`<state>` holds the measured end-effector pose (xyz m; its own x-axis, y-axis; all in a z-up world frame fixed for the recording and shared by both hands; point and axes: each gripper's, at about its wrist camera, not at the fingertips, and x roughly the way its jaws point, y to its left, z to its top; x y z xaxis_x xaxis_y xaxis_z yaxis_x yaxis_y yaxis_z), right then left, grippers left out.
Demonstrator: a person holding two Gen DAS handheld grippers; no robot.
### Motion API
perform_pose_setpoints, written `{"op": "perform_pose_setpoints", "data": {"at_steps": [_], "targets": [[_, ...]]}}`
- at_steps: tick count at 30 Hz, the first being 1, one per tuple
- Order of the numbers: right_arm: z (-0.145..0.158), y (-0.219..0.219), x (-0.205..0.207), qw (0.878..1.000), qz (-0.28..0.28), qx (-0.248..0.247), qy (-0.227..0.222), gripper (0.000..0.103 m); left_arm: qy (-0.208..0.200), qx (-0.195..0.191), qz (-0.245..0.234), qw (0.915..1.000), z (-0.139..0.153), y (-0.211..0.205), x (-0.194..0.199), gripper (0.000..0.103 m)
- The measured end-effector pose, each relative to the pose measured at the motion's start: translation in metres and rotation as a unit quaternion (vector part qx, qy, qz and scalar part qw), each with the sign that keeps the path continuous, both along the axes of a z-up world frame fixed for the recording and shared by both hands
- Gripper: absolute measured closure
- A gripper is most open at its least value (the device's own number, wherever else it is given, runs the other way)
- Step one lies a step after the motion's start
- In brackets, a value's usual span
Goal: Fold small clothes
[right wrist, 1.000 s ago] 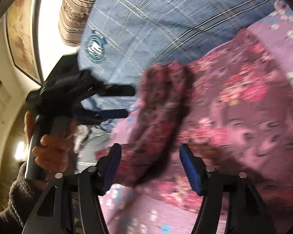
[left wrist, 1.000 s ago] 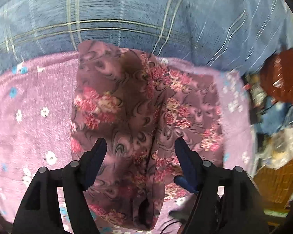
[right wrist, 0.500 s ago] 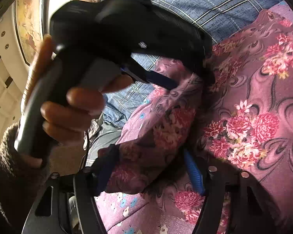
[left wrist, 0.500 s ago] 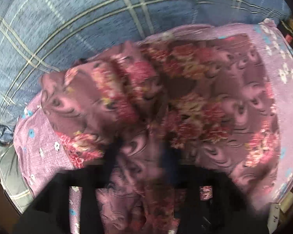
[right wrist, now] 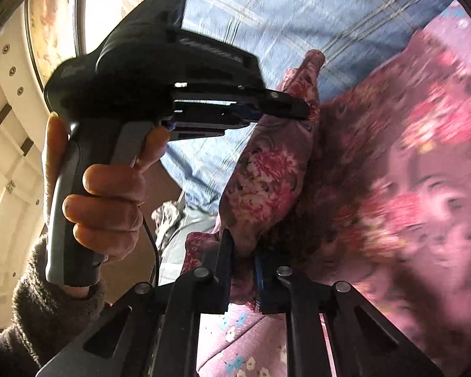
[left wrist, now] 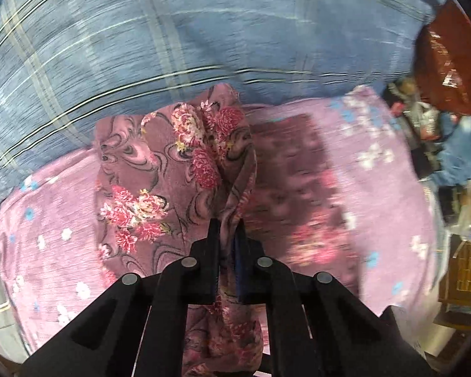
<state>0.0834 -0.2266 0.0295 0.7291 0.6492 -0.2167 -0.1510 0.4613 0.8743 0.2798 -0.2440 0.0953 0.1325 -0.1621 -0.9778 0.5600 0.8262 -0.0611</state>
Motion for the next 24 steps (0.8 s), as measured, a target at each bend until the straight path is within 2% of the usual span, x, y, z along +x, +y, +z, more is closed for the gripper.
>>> {"op": "perform_pose_setpoints", "data": {"at_steps": [3, 7, 9, 11, 12, 13, 15, 16, 17, 18, 20, 21, 22, 24], "targets": [[0.002, -0.023, -0.017, 1.000, -0.025, 0.006, 0.008, 0.092, 0.015, -0.021, -0.018, 0.9995, 0.002, -0.022, -0.007, 0.097], [0.005, -0.052, -0.040, 0.998, -0.049, 0.007, 0.026, 0.092, 0.037, -0.030, -0.031, 0.9984, -0.014, -0.047, -0.014, 0.097], [0.000, -0.060, -0.043, 0.997, -0.053, -0.006, 0.054, 0.092, 0.056, -0.034, -0.023, 0.9976, -0.026, -0.056, -0.019, 0.097], [-0.010, -0.063, -0.039, 0.995, -0.037, -0.003, 0.089, 0.091, 0.072, -0.053, -0.005, 0.9960, -0.030, -0.048, -0.014, 0.096], [-0.017, -0.064, -0.038, 0.993, -0.036, -0.003, 0.111, 0.086, 0.078, -0.075, 0.005, 0.9941, -0.028, -0.043, -0.011, 0.096], [-0.022, -0.065, -0.038, 0.992, -0.035, -0.006, 0.124, 0.085, 0.079, -0.105, 0.017, 0.9912, -0.018, -0.032, -0.006, 0.092], [-0.023, -0.064, -0.036, 0.990, -0.031, -0.013, 0.137, 0.082, 0.063, -0.150, 0.041, 0.9859, 0.003, -0.008, 0.002, 0.078], [-0.021, -0.066, -0.037, 0.990, -0.033, -0.012, 0.138, 0.081, 0.042, -0.174, 0.058, 0.9822, 0.019, 0.015, 0.008, 0.055], [-0.017, -0.068, -0.038, 0.990, -0.038, -0.012, 0.136, 0.079, 0.020, -0.182, 0.074, 0.9802, 0.029, 0.034, 0.012, 0.035], [-0.013, -0.073, -0.040, 0.990, -0.051, -0.011, 0.134, 0.077, 0.004, -0.185, 0.087, 0.9789, 0.033, 0.044, 0.014, 0.032], [-0.001, -0.089, -0.052, 0.989, -0.100, -0.007, 0.109, 0.070, -0.026, -0.189, 0.117, 0.9747, 0.038, 0.092, 0.022, 0.032], [0.009, -0.099, -0.060, 0.986, -0.138, -0.014, 0.090, 0.062, -0.025, -0.188, 0.123, 0.9741, 0.036, 0.105, 0.025, 0.032], [0.022, -0.108, -0.066, 0.982, -0.172, -0.028, 0.067, 0.059, -0.019, -0.186, 0.138, 0.9727, 0.027, 0.128, 0.029, 0.032], [0.038, -0.114, -0.065, 0.980, -0.191, -0.032, 0.034, 0.055, -0.002, -0.184, 0.154, 0.9708, 0.010, 0.148, 0.033, 0.032]]}}
